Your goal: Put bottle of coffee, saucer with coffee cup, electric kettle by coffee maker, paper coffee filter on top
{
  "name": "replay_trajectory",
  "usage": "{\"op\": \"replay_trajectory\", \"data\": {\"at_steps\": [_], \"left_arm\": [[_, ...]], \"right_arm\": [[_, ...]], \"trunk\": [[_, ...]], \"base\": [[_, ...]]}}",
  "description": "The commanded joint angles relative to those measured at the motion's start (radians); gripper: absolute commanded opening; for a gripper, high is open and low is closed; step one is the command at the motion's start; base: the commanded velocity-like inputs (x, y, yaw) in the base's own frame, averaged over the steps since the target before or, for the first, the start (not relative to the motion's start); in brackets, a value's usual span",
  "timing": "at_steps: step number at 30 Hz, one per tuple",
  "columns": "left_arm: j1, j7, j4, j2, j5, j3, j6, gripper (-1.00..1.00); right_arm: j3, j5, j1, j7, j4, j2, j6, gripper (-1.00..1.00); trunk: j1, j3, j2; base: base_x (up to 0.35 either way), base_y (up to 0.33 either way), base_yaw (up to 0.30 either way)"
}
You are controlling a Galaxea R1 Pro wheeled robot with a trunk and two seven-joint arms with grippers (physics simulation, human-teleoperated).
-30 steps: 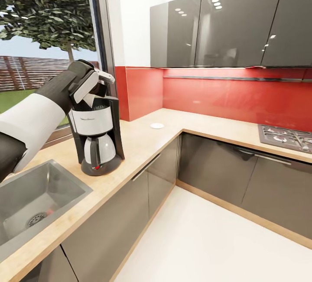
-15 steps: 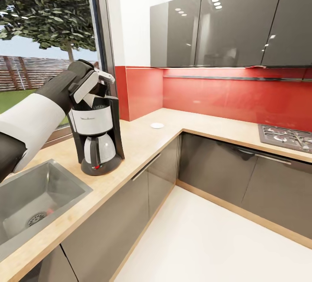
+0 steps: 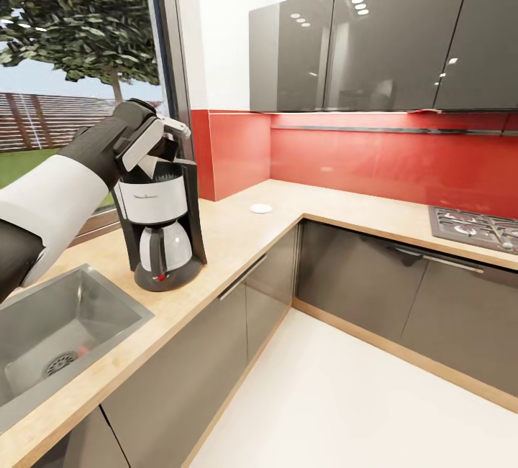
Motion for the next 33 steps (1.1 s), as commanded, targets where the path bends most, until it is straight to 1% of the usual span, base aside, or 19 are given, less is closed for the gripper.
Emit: {"op": "replay_trajectory", "data": {"at_steps": [1, 25, 33], "left_arm": [[-0.002, 0.009, -0.002, 0.002, 0.009, -0.008, 0.003, -1.0], [-0.001, 0.009, -0.002, 0.002, 0.009, -0.008, 0.003, -1.0], [-0.001, 0.009, -0.002, 0.002, 0.009, -0.008, 0.003, -1.0]], "right_arm": [[0.001, 0.004, -0.001, 0.0, 0.001, 0.0, -0.003, 1.0], [0.001, 0.004, -0.001, 0.0, 0.001, 0.0, -0.003, 1.0], [0.001, 0.004, -0.001, 0.0, 0.001, 0.0, -0.003, 1.0]], "trunk": [[0.0, -0.001, -0.001], [0.0, -0.001, -0.001], [0.0, -0.001, -0.001]], "base": [[0.0, 0.0, 0.0], [0.0, 0.0, 0.0], [0.044, 0.0, 0.0]]}}
